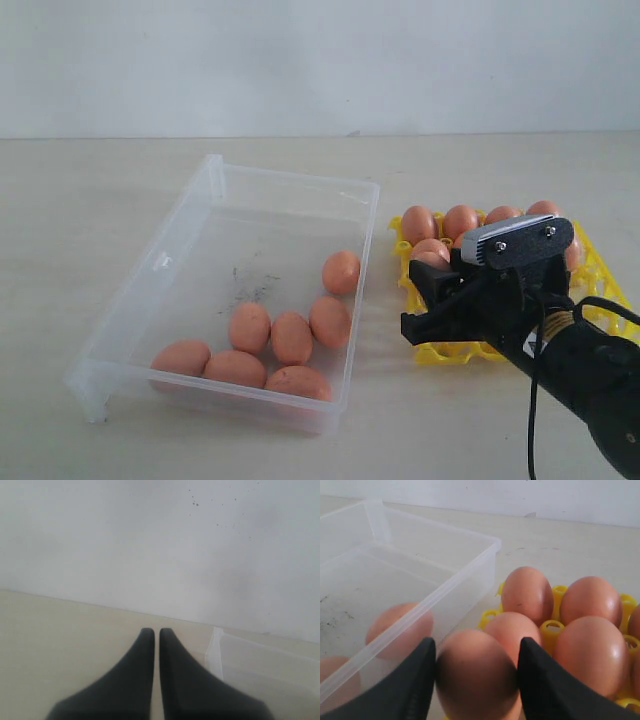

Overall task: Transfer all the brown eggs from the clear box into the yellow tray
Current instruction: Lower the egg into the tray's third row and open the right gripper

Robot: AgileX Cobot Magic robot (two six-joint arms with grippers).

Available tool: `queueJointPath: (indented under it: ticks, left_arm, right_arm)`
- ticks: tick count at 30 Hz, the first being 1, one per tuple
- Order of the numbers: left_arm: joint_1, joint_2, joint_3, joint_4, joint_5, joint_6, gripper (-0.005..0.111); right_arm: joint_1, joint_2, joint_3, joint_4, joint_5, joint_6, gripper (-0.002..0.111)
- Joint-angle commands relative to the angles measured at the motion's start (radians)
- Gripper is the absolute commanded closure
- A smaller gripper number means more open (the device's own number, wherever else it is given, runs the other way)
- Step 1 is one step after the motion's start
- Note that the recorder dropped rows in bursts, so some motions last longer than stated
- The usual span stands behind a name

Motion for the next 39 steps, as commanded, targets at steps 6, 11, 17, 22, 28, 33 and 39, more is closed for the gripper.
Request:
queueJointPath:
  ticks: [6, 11, 17, 22, 28, 33, 39]
  left_arm:
    - [-0.004, 0.004, -0.004, 0.000, -0.002, -0.001, 0.103]
    - [-0.004, 0.004, -0.004, 0.000, -0.002, -0.001, 0.103]
    - [-0.004, 0.004, -0.004, 0.000, -0.002, -0.001, 0.103]
    - [-0.004, 0.004, -0.004, 0.000, -0.002, -0.001, 0.103]
    - [-0.004, 0.004, -0.004, 0.000, -0.002, -0.001, 0.103]
    - [-0.004, 0.004, -0.004, 0.000, -0.002, -0.001, 0.103]
    - [-0.004, 0.004, -0.004, 0.000, -0.002, -0.001, 0.103]
  right_arm:
    - [-0.008, 0.000, -0.006, -0.004, -0.017, 0.004, 0.109]
    - [-0.008, 0.000, -0.006, 0.008, -0.017, 0.006, 0.109]
    - [-0.008, 0.000, -0.006, 0.021, -0.017, 0.006, 0.102]
    - [-0.008, 0.000, -0.006, 0.021, -0.017, 0.006, 0.079]
    - [-0.008, 0.000, -0.006, 0.026, -0.017, 0.006, 0.056]
    - [-0.008, 0.000, -0.006, 0.030, -0.017, 0.006, 0.057]
    - [-0.008, -0.067, -0.006, 0.014, -0.017, 0.028, 0.057]
